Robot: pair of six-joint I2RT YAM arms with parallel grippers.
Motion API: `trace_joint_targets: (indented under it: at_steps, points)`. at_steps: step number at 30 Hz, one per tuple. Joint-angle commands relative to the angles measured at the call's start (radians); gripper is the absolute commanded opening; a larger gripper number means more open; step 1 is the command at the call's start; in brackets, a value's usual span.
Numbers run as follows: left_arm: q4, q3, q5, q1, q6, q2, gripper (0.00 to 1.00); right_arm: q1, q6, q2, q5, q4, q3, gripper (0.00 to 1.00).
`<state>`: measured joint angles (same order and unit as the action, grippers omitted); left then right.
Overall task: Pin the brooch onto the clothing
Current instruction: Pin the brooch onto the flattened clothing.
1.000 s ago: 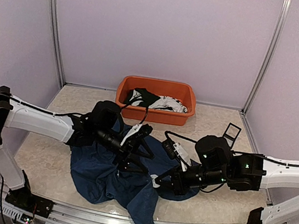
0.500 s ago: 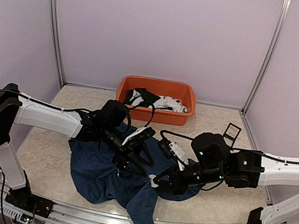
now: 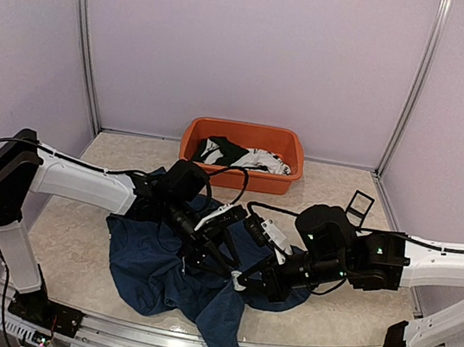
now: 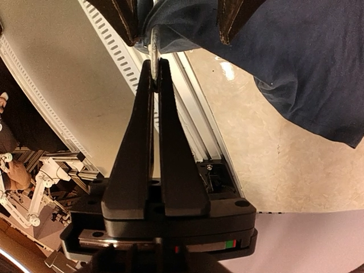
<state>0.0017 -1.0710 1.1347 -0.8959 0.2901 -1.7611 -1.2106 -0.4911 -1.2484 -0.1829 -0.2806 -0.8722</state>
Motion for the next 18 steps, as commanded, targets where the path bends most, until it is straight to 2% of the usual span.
trace_joint_targets:
  at_steps: [1, 9, 13, 17, 18]
  points:
    - [-0.053, -0.031, 0.030, -0.011, 0.024, -0.026, 0.37, -0.012, 0.006, -0.014, -0.007, -0.006, -0.033, 0.00]
    - [-0.055, -0.053, 0.029, -0.026, 0.014, -0.053, 0.10, -0.013, 0.008, -0.027, 0.005, -0.012, -0.040, 0.00]
    - [0.026, -0.034, 0.008, -0.024, -0.060, -0.061, 0.00, -0.012, -0.011, -0.014, 0.095, -0.040, -0.038, 0.01]
    - [0.235, 0.051, -0.038, -0.003, -0.236, -0.052, 0.00, -0.011, -0.023, 0.067, 0.201, -0.020, 0.006, 0.21]
    - [0.309, 0.084, -0.052, 0.004, -0.292, -0.048, 0.00, -0.010, -0.025, 0.097, 0.220, 0.001, 0.037, 0.31]
